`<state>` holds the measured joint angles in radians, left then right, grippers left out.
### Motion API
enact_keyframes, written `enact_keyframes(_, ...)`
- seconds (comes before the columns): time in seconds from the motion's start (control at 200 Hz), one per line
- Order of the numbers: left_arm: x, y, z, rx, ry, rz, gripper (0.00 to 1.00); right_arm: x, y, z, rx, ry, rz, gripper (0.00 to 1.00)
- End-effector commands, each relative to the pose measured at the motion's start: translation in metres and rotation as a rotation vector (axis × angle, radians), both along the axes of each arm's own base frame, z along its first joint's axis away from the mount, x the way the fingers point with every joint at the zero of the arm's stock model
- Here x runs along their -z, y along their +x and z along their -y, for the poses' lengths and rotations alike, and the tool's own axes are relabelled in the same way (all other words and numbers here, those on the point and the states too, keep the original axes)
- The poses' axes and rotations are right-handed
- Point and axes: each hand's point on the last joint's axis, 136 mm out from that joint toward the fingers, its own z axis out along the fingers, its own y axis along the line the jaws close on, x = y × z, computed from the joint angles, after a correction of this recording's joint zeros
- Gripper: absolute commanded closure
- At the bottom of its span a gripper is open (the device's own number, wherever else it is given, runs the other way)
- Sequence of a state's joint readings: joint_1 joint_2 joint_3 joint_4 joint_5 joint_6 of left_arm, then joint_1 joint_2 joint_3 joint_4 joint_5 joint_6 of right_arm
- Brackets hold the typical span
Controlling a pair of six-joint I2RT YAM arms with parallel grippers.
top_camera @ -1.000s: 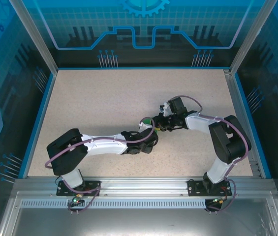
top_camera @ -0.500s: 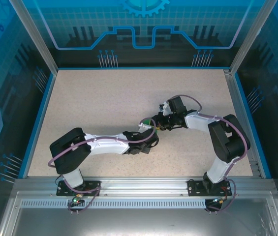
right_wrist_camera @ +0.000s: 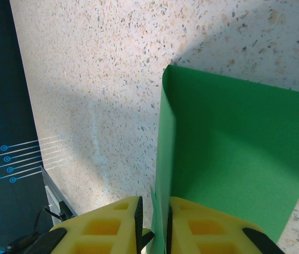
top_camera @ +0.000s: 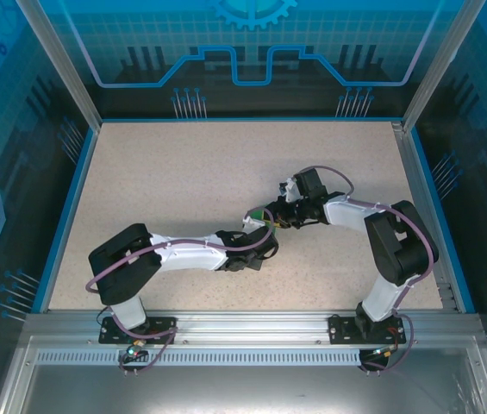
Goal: Fold a paper plane with a square sheet of paper (pick it up from the middle)
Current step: Fourth fold the wing at the center of the table.
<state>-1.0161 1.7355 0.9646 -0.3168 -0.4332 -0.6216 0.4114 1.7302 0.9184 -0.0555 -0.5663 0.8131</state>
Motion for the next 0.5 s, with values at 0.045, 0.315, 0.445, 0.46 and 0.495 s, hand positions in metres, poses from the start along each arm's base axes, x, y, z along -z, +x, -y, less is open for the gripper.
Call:
enact_keyframes(0.045, -0.002, 0.004, -0.004, -0.004, 0.028, 0.01, 0.7, -0.002, 0.002, 0.0, -0.012, 0.011, -0.011, 0.8)
enact_keyframes(0.315, -0.002, 0.004, 0.0, 0.019, 0.013, 0.008, 0.79, -0.004, 0.002, 0.001, -0.014, 0.009, -0.009, 0.79)
enact_keyframes(0.445, -0.001, 0.004, 0.005, 0.034, -0.03, -0.014, 0.84, -0.01, 0.003, 0.006, -0.01, -0.001, 0.01, 0.76)
enact_keyframes(0.46, 0.0, 0.004, 0.005, 0.036, -0.039, -0.019, 0.85, -0.011, 0.003, 0.007, -0.008, -0.004, 0.012, 0.76)
enact_keyframes(0.495, -0.001, 0.004, 0.007, 0.037, -0.067, -0.03, 0.85, -0.013, 0.004, 0.011, -0.002, -0.009, 0.02, 0.75)
